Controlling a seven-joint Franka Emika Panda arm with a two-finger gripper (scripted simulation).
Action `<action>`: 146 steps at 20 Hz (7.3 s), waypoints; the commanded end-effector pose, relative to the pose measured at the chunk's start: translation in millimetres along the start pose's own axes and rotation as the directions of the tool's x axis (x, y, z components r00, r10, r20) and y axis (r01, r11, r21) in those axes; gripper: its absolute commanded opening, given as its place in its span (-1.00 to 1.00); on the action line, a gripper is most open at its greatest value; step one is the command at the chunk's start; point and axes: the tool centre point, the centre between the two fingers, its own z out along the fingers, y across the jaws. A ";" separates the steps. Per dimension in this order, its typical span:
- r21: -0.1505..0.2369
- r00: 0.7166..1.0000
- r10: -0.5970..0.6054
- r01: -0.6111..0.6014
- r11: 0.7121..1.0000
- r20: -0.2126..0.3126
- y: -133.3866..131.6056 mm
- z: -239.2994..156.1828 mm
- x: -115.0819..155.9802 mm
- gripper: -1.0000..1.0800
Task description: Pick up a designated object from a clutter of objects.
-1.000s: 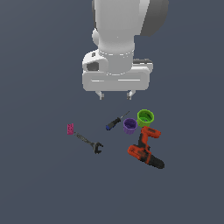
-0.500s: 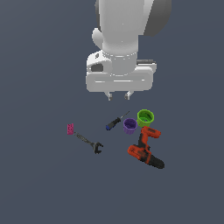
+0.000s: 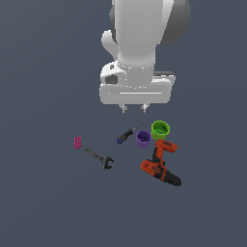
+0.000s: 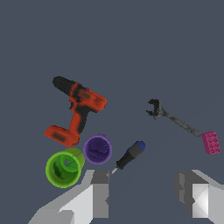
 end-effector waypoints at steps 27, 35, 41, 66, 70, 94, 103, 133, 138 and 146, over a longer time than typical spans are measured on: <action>0.040 0.871 0.489 -0.491 0.870 0.048 -101.1 157.1 -87.7 0.23; 0.033 0.794 0.604 -0.607 0.794 0.060 -116.7 189.8 -121.9 0.23; 0.029 0.757 0.650 -0.653 0.757 0.064 -121.8 202.3 -137.3 0.23; 0.027 0.744 0.665 -0.667 0.744 0.065 -125.2 236.3 -143.5 -1.00; 0.027 0.744 0.665 -0.667 0.744 0.065 -125.2 236.3 -143.5 -1.00; 0.027 0.744 0.665 -0.668 0.744 0.065 -131.4 171.0 -113.9 -1.00; 0.026 0.744 0.665 -0.667 0.744 0.064 -138.7 96.4 -79.3 -1.00; 0.027 0.744 0.666 -0.668 0.744 0.064 -163.4 -117.3 29.5 -1.00; 0.027 0.744 0.665 -0.668 0.744 0.065 -165.6 -132.6 38.2 -1.00; 0.027 0.744 0.665 -0.668 0.744 0.065 -167.4 -143.4 44.6 -1.00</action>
